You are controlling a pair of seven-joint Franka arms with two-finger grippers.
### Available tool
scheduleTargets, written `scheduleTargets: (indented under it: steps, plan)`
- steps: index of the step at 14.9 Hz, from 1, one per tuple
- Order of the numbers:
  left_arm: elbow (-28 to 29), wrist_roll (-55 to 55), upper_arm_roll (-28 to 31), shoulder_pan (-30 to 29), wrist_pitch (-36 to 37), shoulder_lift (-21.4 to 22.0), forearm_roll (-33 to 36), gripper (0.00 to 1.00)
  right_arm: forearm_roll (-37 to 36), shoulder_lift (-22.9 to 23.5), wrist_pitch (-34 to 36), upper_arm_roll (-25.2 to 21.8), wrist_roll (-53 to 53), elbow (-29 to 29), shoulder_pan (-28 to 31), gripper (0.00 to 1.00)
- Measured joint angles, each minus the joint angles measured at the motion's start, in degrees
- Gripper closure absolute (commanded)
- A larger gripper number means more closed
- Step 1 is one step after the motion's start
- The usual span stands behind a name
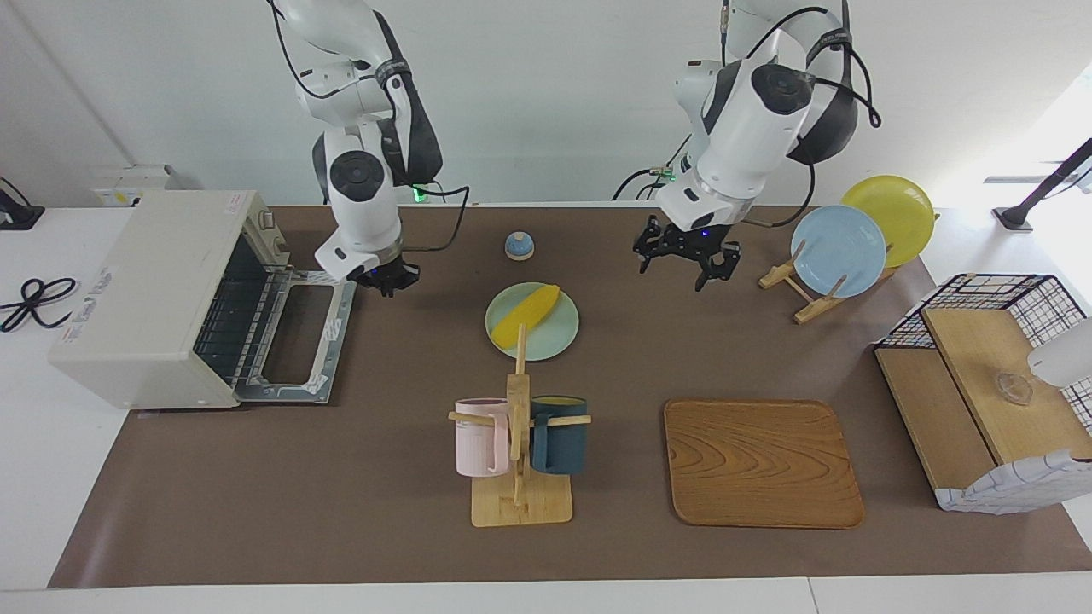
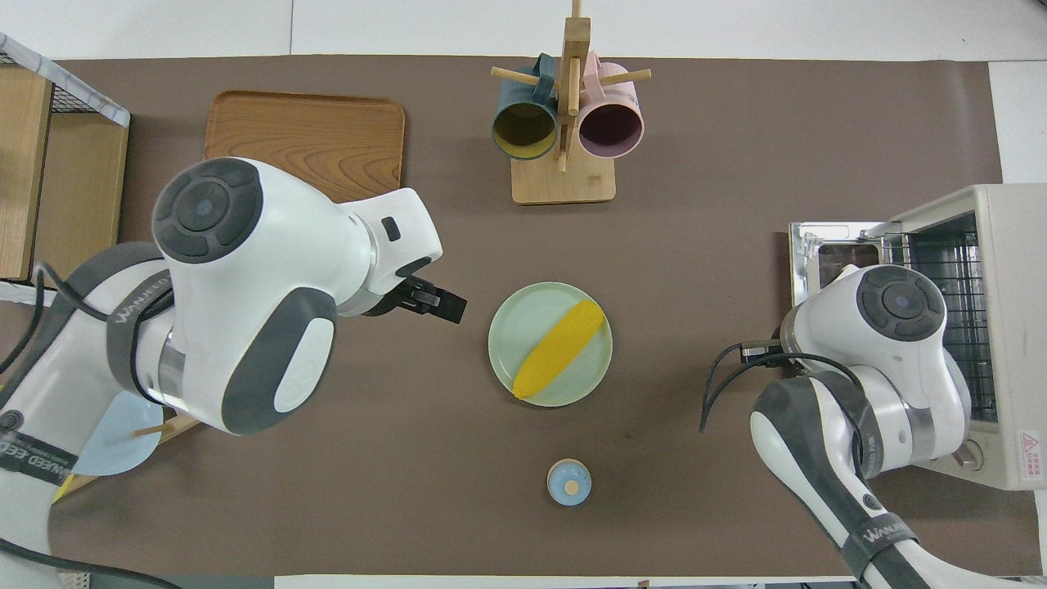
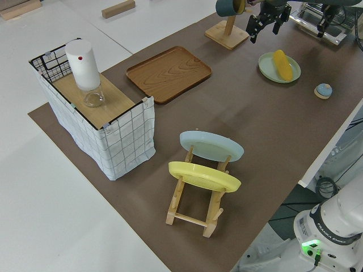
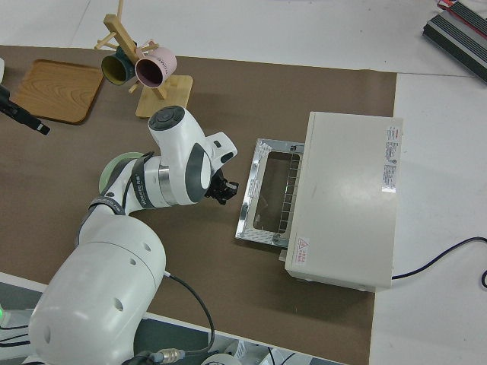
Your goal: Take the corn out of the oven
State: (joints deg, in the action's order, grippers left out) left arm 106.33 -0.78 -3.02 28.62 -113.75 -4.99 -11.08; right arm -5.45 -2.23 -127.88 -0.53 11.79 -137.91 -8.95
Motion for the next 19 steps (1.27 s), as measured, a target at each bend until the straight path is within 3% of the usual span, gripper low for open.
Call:
scheduleTargets:
  steps: [11, 15, 19]
  plan:
    - [0.2, -2.5, 0.0, 11.0, -10.6, -10.3, -3.7, 0.00, -3.5, -0.5, -2.9, 0.3, 0.3, -3.6, -0.4, 1.00]
    - [-0.2, -1.8, 0.1, 12.8, -14.8, -15.4, -3.7, 0.00, -5.5, -0.9, -3.2, 0.2, 0.4, -4.6, 0.4, 1.00]
    - [-1.0, 0.3, 0.2, 12.9, -14.9, -16.8, -3.6, 0.00, -7.3, -1.1, -3.2, 0.1, 0.4, -4.8, 2.0, 1.00]
